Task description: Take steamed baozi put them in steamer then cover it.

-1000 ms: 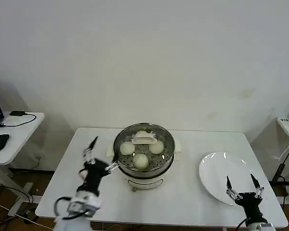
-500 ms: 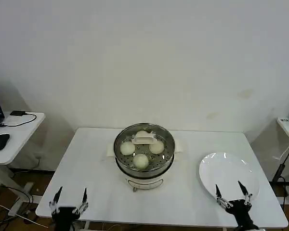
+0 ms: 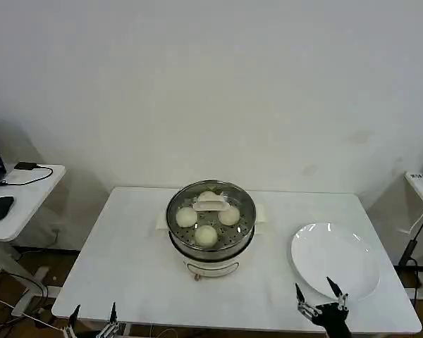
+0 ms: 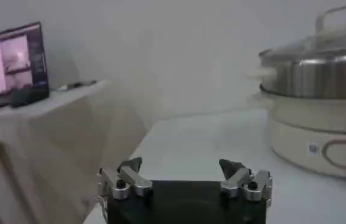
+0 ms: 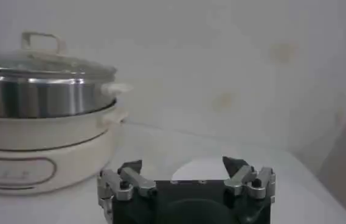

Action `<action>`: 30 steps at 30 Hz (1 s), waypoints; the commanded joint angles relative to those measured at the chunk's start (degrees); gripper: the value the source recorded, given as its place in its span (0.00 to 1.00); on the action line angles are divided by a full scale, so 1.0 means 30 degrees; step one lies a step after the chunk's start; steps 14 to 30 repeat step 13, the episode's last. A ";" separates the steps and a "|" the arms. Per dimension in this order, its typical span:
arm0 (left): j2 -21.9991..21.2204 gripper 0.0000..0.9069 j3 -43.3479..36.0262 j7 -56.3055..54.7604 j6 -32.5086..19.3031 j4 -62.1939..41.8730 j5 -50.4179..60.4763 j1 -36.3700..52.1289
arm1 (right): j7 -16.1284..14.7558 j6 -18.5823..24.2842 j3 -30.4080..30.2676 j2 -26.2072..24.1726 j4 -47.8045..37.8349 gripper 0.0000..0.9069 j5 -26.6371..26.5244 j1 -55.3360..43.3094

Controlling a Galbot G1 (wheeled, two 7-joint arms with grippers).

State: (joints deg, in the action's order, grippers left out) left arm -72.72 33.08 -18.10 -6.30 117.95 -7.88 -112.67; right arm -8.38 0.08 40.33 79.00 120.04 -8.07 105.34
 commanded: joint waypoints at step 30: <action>-0.0084 1.00 -0.0299 -0.0195 0.0481 -0.0454 -0.0301 -0.0367 | 0.0671 -0.1664 -0.1156 0.0067 0.0802 1.00 0.0724 0.1045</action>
